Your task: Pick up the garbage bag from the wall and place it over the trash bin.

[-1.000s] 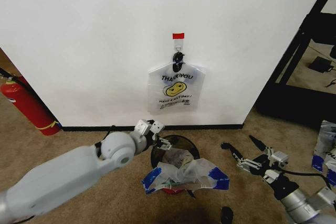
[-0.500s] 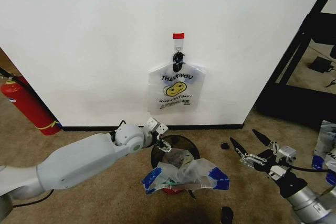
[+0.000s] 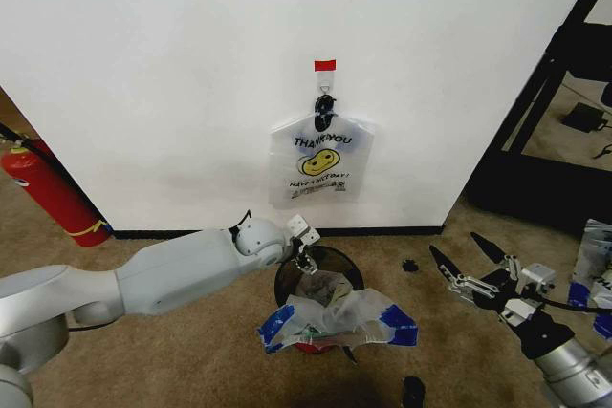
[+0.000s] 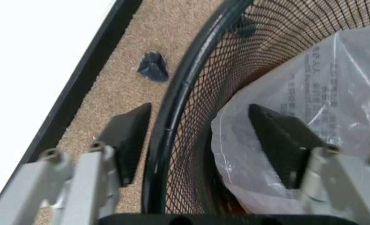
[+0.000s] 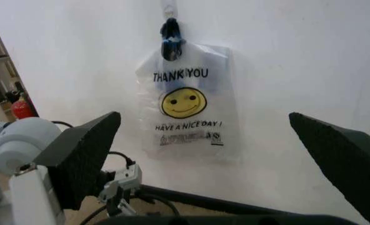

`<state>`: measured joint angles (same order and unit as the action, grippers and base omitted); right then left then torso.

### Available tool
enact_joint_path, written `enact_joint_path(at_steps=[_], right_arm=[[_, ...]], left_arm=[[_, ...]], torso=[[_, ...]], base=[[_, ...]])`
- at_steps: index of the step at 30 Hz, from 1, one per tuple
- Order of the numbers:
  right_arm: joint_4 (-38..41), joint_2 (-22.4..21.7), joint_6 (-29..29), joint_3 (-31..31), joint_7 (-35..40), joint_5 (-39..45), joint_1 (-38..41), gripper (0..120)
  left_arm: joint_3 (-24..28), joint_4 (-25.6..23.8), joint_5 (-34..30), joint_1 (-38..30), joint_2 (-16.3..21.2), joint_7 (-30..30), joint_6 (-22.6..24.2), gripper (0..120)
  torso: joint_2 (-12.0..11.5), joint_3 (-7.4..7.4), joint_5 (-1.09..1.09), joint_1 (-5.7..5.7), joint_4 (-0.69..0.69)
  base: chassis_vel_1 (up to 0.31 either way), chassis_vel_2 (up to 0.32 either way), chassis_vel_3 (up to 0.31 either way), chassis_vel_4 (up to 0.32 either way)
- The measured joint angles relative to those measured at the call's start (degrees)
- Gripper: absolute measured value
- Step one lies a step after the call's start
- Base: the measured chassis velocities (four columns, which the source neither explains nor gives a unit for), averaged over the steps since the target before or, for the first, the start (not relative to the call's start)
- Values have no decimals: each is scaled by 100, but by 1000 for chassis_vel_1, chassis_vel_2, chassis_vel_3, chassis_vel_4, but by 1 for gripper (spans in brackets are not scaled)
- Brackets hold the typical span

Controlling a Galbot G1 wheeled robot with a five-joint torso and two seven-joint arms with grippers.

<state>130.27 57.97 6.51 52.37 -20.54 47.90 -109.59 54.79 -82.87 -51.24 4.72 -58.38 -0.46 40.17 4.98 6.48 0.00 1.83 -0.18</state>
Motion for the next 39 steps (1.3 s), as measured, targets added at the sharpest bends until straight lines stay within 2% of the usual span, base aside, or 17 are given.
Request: enact_joint_path(at_steps=[4, 9, 10, 13, 17, 22, 28, 33, 34, 39], right_arm=[[-35, 16, 3, 1, 0, 2, 2, 100], [-86, 23, 3, -39, 49, 2, 45, 100], [-86, 23, 3, -39, 49, 2, 45, 100], [-95, 23, 0, -68, 103, -10, 69, 100], [-91, 16, -43, -122, 244, -24, 110, 100], [-75, 9, -88, -166, 333, -33, 145, 100], [-37, 15, -167, -234, 467, -62, 180, 100], [33, 14, -336, -302, 813, -54, 249, 100], [33, 14, -336, -302, 813, -54, 249, 100], [129, -31, -643, -391, 1375, 51, 375, 100]], left_arm=[[44, 29, -62, -50, -30, 18, 19, 50], [51, 25, -311, -94, 19, -8, 79, 29], [51, 25, -311, -94, 19, -8, 79, 29], [14, 7, -382, -76, 94, -19, 99, 15], [-99, -80, -539, -2, 213, -62, 136, 6], [-237, -184, -601, 103, 349, -123, 171, 4], [-809, -499, -1093, 504, 626, -519, 199, 0], [-1765, -818, -1755, 1164, 853, -1454, 209, 0], [-1765, -818, -1755, 1164, 853, -1454, 209, 0], [-2571, -1158, -2243, 1807, 974, -2095, 209, 0]], torso=[[0, 0, 0, 0, 0], [0, 0, 0, 0, 0], [0, 0, 0, 0, 0], [0, 0, 0, 0, 0], [0, -1, -1, 0, 0], [0, -1, -1, 0, -2], [0, -1, -1, 0, -1], [0, 0, -1, 0, 1], [0, 0, -1, 0, 1], [0, 0, 0, 0, 0]], base=[[0, 0, 0, 0], [0, 0, 0, 0], [0, 0, 0, 0], [0, 0, 0, 0], [0, 0, 0, 0], [0, 0, 0, 0], [0, 0, 0, 0], [0, 0, 0, 0], [0, 0, 0, 0], [0, 0, 0, 0]])
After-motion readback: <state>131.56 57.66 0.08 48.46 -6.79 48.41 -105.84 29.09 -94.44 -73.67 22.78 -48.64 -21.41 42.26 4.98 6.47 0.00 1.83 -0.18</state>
